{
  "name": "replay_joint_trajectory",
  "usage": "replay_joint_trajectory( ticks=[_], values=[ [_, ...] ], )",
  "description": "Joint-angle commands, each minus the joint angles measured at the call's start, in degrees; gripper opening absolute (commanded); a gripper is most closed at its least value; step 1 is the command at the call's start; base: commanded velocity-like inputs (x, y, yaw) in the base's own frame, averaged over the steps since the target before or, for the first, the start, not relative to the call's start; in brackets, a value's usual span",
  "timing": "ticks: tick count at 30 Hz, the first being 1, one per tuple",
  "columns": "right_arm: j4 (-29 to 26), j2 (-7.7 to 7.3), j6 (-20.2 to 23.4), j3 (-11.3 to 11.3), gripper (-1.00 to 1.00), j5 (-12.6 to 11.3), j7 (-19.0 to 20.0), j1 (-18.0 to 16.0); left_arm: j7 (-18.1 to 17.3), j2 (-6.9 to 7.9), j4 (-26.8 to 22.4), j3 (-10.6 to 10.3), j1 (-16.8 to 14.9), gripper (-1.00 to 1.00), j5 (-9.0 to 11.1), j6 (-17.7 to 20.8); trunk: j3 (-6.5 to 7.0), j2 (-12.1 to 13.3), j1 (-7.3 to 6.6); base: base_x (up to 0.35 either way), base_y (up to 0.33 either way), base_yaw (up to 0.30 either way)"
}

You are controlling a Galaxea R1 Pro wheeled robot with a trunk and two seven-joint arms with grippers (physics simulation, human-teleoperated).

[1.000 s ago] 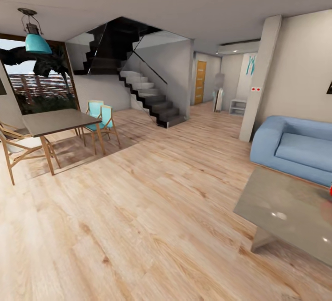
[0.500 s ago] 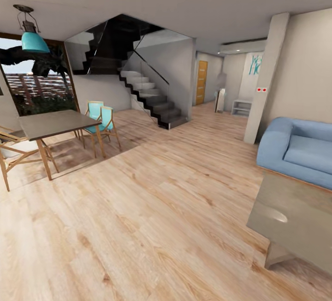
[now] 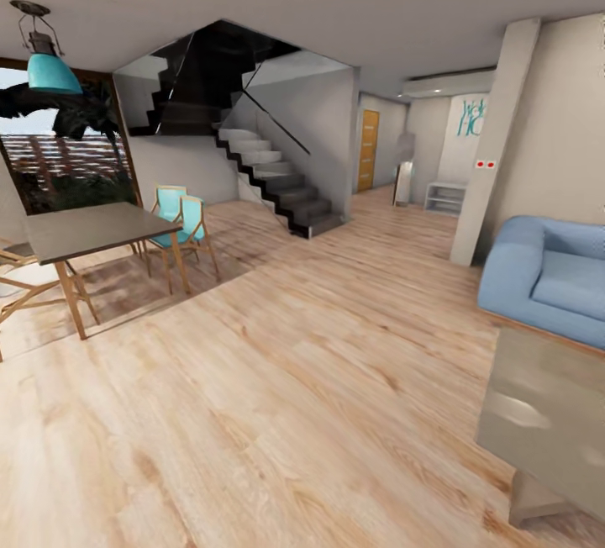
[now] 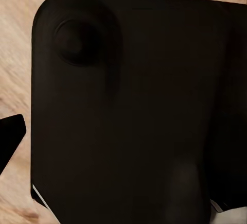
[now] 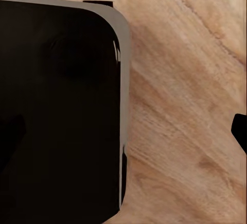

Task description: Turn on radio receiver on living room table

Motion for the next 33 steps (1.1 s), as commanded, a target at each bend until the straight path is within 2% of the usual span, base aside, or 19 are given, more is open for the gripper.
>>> replay_joint_trajectory(
  ticks=[1, 17, 25, 33],
  values=[
    [0.0, 0.00, 0.0, 0.0, 1.00, 0.0, 0.0, 0.0, 0.0, 0.00, 0.0, 0.0, 0.0, 1.00, 0.0, 0.0, 0.00, 0.0, 0.00, 0.320, 0.101, -0.128],
    [0.0, 0.18, 0.0, 0.0, 1.00, 0.0, -0.1, 0.0, 0.0, -0.04, 0.0, 0.0, 0.0, 1.00, -0.1, 0.0, 0.00, 0.0, 0.00, 0.320, 0.100, -0.234],
    [0.0, 0.18, 0.0, 0.0, 1.00, 0.0, -0.1, 0.0, 0.2, -0.04, 0.0, 0.0, 0.0, 1.00, -0.1, 0.0, 0.00, 0.0, 0.00, 0.320, 0.064, -0.044],
    [0.0, 0.05, -0.1, 0.0, 1.00, 0.0, -0.1, 0.0, 0.3, -0.08, 0.0, 0.1, 0.0, 1.00, -0.1, -0.1, 0.00, 0.0, 0.00, 0.312, -0.083, -0.002]
  ],
)
